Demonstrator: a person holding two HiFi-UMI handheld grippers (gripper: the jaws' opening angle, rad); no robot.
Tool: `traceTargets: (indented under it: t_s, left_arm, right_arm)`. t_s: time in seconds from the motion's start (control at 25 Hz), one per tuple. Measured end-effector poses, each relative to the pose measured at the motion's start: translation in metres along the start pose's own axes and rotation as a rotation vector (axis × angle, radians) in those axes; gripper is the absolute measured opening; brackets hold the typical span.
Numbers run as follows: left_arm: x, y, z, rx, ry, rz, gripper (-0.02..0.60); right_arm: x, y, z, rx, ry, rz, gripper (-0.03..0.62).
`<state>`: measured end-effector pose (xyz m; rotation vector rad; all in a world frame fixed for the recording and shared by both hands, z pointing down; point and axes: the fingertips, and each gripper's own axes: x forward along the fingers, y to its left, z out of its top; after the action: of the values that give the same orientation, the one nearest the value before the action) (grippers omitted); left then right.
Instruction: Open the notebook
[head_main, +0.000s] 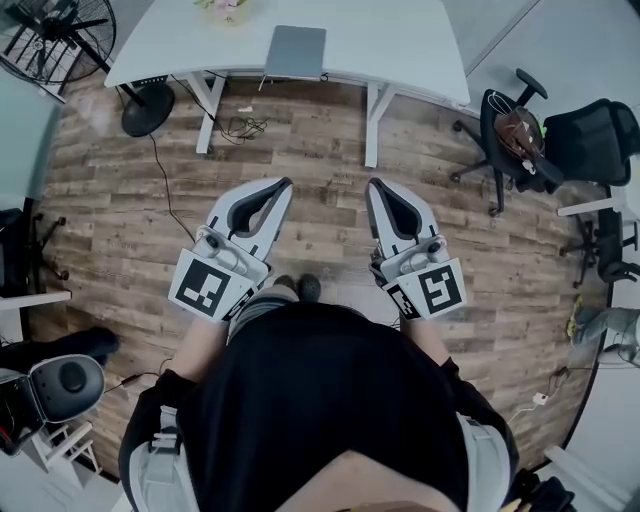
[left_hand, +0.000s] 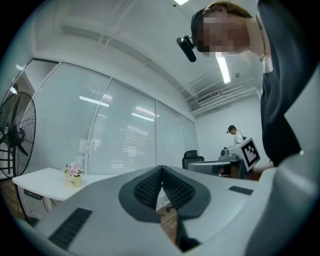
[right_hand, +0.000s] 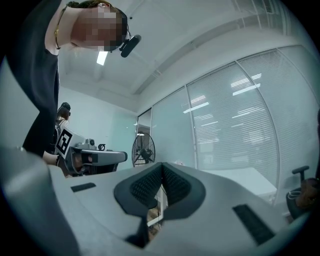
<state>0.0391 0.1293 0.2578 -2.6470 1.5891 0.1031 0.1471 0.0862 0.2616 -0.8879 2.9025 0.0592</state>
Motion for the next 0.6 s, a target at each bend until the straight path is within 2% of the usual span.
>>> traceTargets:
  t_s: [0.16,0.6]
  left_arm:
    - [0.002,0.004,0.000,0.002,0.012,-0.007,0.012]
    - [0.016,0.007,0.007,-0.003,-0.010,0.008,0.011]
  right_arm:
    - [0.003,-0.003,0.000,0.028,-0.001,-0.006,0.005]
    - [0.008,-0.012,0.000,0.013,0.000,0.014,0.005]
